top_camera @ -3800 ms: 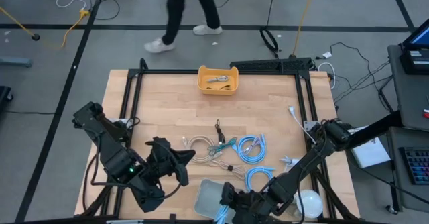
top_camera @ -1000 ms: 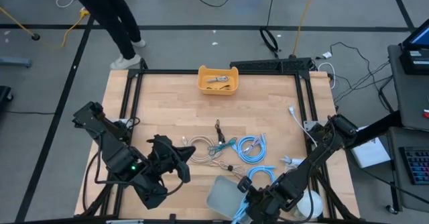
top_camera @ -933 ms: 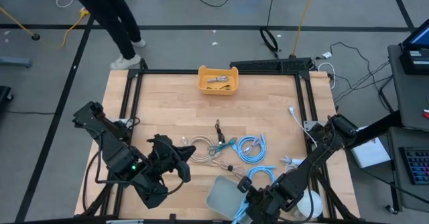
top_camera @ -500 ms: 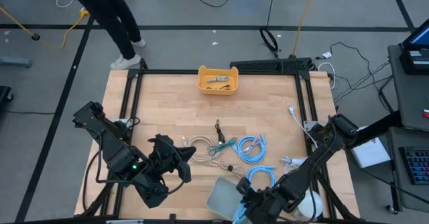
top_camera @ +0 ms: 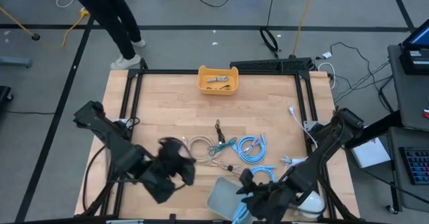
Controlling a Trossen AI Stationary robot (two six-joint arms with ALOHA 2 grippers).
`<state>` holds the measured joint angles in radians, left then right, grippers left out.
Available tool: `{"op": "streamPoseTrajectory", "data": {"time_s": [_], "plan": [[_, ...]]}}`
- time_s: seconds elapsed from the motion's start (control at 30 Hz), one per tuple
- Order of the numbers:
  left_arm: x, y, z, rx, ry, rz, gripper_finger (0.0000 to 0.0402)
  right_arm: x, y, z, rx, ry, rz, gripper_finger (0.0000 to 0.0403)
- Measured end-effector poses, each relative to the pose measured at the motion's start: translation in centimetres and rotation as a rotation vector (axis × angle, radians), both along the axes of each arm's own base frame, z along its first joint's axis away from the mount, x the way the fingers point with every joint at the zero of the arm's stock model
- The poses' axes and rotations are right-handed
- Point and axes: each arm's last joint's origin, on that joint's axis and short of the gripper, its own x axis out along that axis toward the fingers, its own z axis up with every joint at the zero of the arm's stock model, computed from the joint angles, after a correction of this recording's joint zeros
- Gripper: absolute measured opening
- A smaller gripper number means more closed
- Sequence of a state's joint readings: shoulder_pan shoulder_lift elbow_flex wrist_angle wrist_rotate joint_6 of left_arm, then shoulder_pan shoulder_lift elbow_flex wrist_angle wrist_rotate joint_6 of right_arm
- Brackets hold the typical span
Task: Sort cables into bins
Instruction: Adjust the gray bin
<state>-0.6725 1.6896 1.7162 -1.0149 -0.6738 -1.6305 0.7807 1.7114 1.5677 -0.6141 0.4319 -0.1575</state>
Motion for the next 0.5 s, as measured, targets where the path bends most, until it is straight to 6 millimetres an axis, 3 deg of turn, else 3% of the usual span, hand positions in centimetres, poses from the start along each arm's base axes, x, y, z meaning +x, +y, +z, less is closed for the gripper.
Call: {"op": "streamPoseTrajectory", "data": {"time_s": [0.1, 0.2, 0.33, 0.5], "plan": [[1.4, -1.1, -3.2, -0.100, -0.024, -0.090, 0.0017, -0.9, -1.2, 2.4, 0.037, -0.083, -0.073, 0.0147], [3.3, -2.4, -5.6, -0.198, -0.235, -0.147, 0.0004, -1.9, -2.4, 4.4, 0.097, -0.136, -0.143, 0.0140], [5.0, -3.7, -9.4, -0.275, -0.377, -0.162, 0.0002, -3.2, -3.5, 6.2, 0.188, -0.154, -0.186, 0.0130], [6.8, -5.4, -13.3, -0.417, -0.308, -0.245, 0.0001, -4.7, -3.9, 7.1, 0.268, -0.132, -0.222, 0.0117]]}}
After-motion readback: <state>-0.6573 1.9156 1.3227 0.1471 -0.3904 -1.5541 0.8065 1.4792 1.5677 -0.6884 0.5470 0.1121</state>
